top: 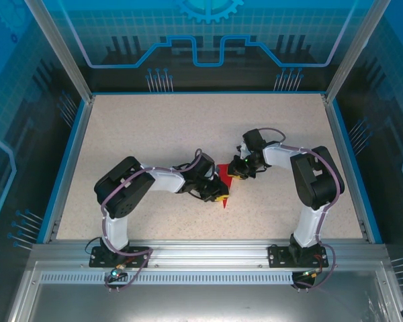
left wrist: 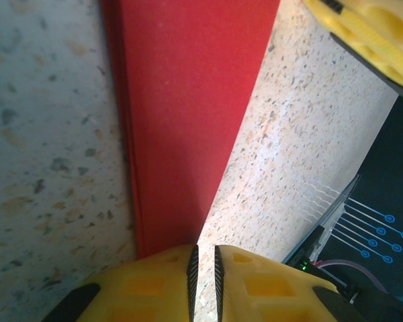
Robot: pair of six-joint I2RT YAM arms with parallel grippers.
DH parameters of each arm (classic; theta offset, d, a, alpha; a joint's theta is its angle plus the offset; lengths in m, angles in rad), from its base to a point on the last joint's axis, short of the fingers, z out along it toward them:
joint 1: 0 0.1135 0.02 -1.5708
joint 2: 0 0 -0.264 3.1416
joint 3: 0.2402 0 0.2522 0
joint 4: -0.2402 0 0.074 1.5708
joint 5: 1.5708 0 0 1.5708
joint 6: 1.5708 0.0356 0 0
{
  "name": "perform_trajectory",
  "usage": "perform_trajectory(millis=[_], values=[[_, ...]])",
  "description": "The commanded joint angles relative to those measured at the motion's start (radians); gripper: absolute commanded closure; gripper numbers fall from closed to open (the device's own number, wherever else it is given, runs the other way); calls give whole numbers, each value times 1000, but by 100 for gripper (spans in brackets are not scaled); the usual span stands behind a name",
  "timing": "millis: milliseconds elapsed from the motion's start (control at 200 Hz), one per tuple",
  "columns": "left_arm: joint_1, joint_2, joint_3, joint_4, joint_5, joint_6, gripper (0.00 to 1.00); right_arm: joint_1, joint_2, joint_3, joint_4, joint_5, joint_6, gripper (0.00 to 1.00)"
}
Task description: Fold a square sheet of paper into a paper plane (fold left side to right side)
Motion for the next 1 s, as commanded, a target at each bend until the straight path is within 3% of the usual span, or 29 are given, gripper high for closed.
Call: perform_trajectory(millis=[0, 520, 995], values=[[-20, 40, -10, -130, -20, -22, 83, 14, -17, -26, 40, -7, -9, 82], [-47, 83, 6, -210, -55, -32, 89, 11, -241, -184, 98, -97, -27, 87], [-50, 75, 12, -238, -64, -29, 90, 58, -100, -176, 178, -127, -22, 88]])
